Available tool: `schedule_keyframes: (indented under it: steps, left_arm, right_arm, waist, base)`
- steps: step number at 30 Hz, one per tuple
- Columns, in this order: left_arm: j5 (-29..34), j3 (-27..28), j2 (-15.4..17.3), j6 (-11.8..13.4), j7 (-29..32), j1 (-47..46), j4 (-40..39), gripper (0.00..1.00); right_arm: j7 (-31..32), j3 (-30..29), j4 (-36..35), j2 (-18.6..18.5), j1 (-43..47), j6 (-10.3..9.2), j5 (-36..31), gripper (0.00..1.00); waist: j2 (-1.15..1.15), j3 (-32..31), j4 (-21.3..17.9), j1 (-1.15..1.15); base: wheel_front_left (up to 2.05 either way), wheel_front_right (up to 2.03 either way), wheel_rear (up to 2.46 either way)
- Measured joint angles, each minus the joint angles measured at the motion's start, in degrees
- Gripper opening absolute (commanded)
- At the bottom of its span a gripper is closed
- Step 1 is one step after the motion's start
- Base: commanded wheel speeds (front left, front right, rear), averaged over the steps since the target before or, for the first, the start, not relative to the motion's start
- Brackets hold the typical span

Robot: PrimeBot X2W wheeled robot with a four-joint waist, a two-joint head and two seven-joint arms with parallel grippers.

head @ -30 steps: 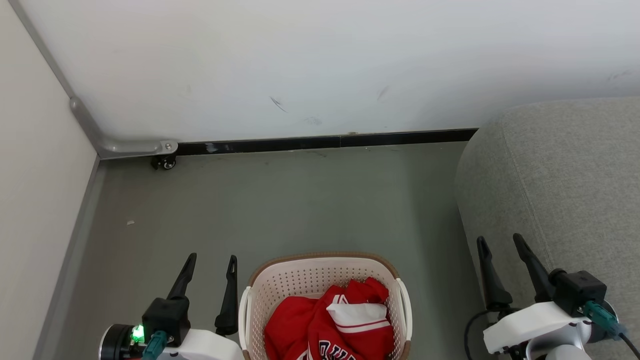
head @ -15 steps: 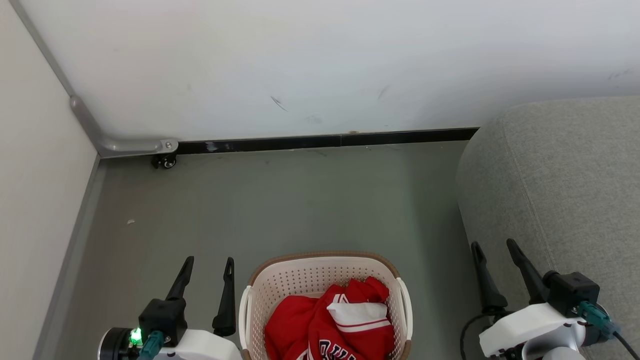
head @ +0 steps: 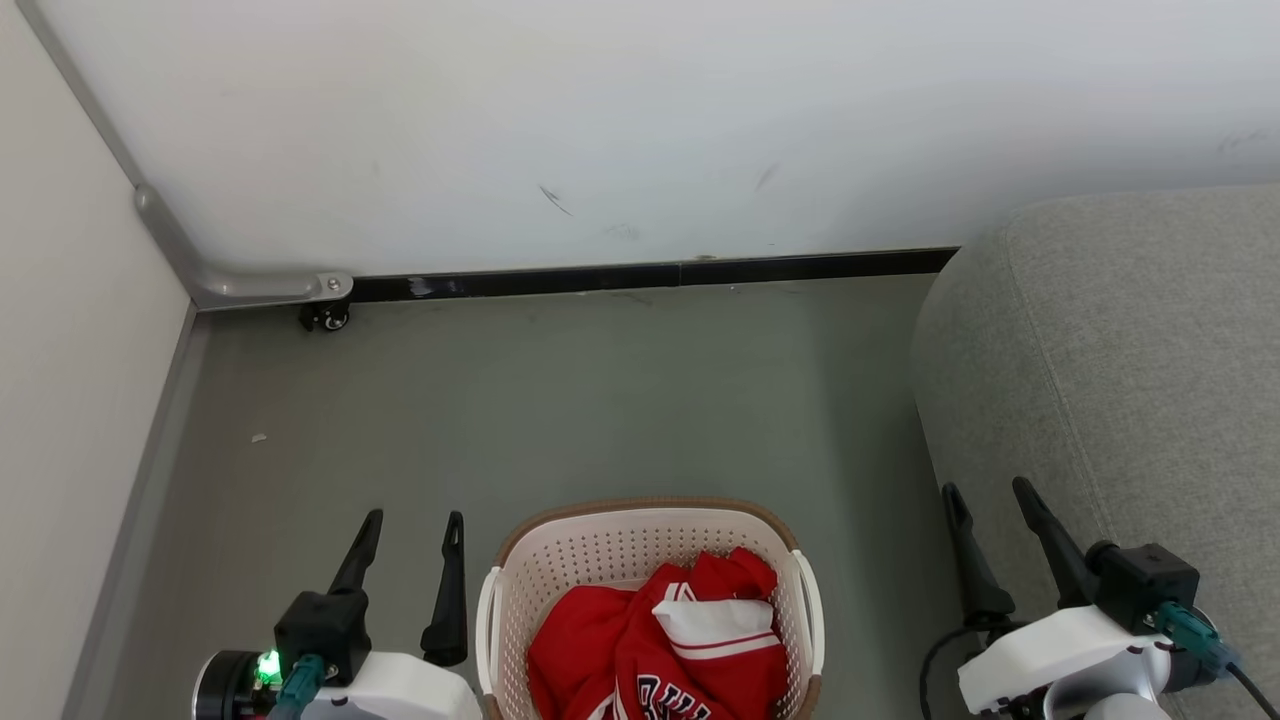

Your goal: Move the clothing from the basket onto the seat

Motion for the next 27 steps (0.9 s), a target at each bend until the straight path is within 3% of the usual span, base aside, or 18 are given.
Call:
schedule_keyframes:
  steps: [10, 27]
  left_arm:
    - [0.4, -0.1, 0.0, -0.1, 0.0, -1.0, 1.3, 1.0]
    - [2.6, -2.2, 0.4, -2.4, 0.0, -6.0, 6.0, 1.0]
  right_arm:
    - [-0.1, -1.3, -0.5, 0.0, 0.0, 0.0, 0.0, 1.0]
    - [-1.1, -2.0, -3.3, 0.0, 0.0, 0.0, 0.2, 1.0]
  waist:
    - [0.0, 1.1, -0.6, 0.0]
    - [0.0, 5.1, -2.5, 0.0]
  base:
    - [0.0, 0.0, 0.0]
    - [0.0, 0.0, 0.0]
